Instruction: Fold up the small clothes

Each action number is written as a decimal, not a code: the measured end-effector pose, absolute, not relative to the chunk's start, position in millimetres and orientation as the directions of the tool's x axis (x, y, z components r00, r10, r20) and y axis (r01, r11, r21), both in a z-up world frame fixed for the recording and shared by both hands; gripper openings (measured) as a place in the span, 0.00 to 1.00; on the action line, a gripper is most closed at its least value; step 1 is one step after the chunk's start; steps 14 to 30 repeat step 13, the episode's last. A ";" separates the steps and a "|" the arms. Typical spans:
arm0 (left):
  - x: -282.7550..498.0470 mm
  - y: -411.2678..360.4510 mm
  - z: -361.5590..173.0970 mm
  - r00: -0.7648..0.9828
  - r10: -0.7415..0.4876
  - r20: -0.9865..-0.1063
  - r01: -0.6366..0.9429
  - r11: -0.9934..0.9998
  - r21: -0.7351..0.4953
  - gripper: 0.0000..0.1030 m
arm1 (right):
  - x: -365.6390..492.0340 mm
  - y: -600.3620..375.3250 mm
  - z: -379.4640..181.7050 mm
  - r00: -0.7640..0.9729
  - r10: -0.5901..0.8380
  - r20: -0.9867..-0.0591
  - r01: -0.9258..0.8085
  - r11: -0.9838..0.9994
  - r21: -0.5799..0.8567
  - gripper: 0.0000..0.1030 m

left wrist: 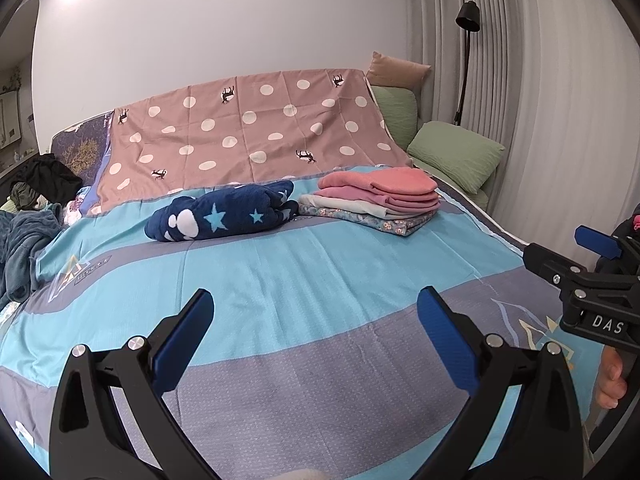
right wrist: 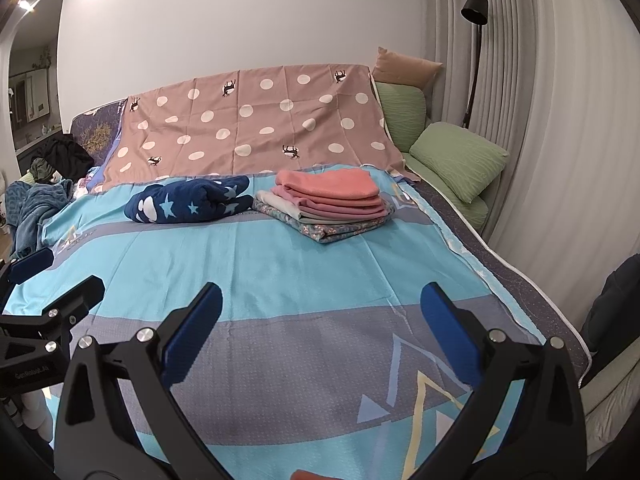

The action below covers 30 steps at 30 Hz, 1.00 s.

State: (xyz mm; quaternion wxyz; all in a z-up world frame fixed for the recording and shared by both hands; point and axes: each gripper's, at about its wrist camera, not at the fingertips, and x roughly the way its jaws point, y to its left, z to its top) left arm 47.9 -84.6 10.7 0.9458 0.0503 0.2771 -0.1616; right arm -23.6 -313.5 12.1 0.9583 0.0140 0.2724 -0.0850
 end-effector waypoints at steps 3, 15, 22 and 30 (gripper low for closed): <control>48.9 -84.2 9.5 0.792 -0.277 -0.544 0.332 0.943 0.005 0.99 | -21.7 -312.3 10.5 0.837 -0.152 -0.526 0.166 0.986 -0.020 0.98; 50.4 -86.0 8.3 0.789 -0.271 -0.552 0.332 0.943 0.011 0.99 | -17.7 -311.8 9.3 0.834 -0.148 -0.532 0.166 0.986 -0.015 0.98; 50.4 -86.0 8.3 0.789 -0.271 -0.552 0.332 0.943 0.011 0.99 | -17.7 -311.8 9.3 0.834 -0.148 -0.532 0.166 0.986 -0.015 0.98; 50.4 -86.0 8.3 0.789 -0.271 -0.552 0.332 0.943 0.011 0.99 | -17.7 -311.8 9.3 0.834 -0.148 -0.532 0.166 0.986 -0.015 0.98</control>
